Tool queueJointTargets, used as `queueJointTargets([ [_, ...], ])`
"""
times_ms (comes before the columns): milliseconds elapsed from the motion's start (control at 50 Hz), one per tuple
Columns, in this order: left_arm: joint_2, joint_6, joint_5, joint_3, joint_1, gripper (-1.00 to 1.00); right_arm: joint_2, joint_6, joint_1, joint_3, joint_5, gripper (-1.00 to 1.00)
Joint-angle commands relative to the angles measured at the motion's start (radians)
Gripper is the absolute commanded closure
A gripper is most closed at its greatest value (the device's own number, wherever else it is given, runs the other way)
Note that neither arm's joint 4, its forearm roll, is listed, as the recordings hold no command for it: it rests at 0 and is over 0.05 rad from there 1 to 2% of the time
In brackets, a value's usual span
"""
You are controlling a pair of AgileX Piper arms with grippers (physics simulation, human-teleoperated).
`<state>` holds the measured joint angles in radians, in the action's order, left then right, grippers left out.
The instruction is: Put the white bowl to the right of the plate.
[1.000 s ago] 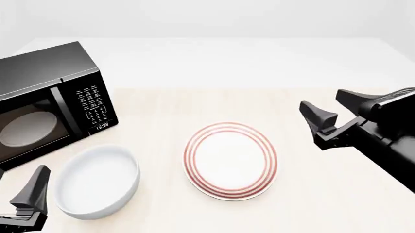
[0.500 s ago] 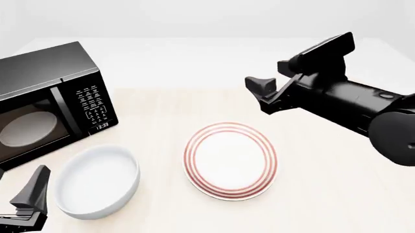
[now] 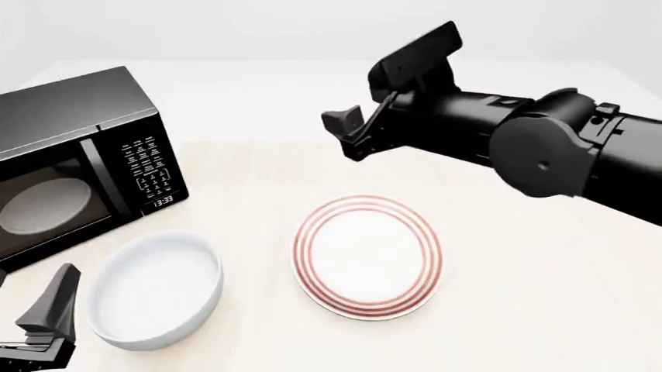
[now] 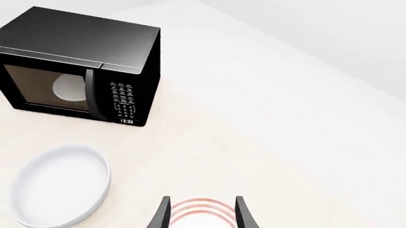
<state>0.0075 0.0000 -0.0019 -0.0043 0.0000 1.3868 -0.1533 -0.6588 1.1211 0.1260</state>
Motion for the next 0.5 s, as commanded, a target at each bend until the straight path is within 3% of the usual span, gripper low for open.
queueJointTargets([
  [20, 0.0, 0.0, 0.0, 0.0, 0.0, -1.0, 0.096, -0.006, -0.053, 0.098, 0.028, -1.0],
  [500, 0.0, 0.0, 0.0, 0.0, 0.0, -1.0, 0.289, -0.012, -0.152, 0.262, 0.083, -1.0],
])
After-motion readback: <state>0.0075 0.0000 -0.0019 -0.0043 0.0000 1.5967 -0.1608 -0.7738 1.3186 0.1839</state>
